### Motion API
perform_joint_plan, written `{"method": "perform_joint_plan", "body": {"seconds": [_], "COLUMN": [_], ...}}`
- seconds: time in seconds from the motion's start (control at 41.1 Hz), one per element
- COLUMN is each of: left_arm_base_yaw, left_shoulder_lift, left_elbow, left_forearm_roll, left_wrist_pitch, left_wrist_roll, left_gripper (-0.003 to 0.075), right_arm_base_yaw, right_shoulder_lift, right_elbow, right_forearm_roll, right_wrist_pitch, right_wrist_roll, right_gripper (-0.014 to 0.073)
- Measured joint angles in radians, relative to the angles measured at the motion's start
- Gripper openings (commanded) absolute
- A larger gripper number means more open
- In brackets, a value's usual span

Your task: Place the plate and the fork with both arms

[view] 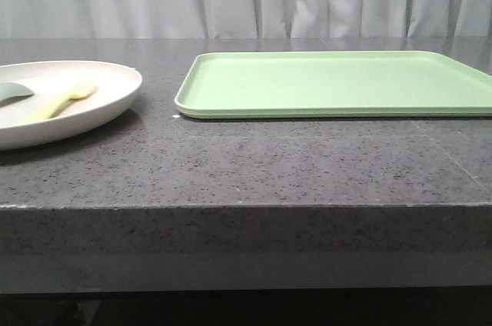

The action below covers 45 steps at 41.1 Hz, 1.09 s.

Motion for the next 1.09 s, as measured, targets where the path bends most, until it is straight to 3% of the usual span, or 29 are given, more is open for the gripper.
{"method": "perform_joint_plan", "body": {"seconds": [0.243, 0.608, 0.851, 1.095], "left_arm_base_yaw": [0.000, 0.000, 0.000, 0.000], "left_shoulder_lift": [0.000, 0.000, 0.058, 0.358], "left_elbow": [0.000, -0.014, -0.203, -0.418], "left_forearm_roll": [-0.004, -0.011, -0.011, 0.036], "left_wrist_pitch": [-0.061, -0.321, -0.232, -0.071], "left_wrist_roll": [0.000, 0.000, 0.000, 0.000], "left_gripper": [-0.0018, -0.0018, -0.0018, -0.0018], "right_arm_base_yaw": [0.000, 0.000, 0.000, 0.000], "right_shoulder_lift": [0.000, 0.000, 0.063, 0.356], "right_elbow": [0.000, -0.120, -0.369, -0.581], "right_forearm_roll": [0.015, 0.056, 0.056, 0.058], "right_wrist_pitch": [-0.012, -0.044, 0.104, 0.227], "right_wrist_roll": [0.000, 0.000, 0.000, 0.000], "right_gripper": [-0.0069, -0.0068, -0.0067, -0.0063]}}
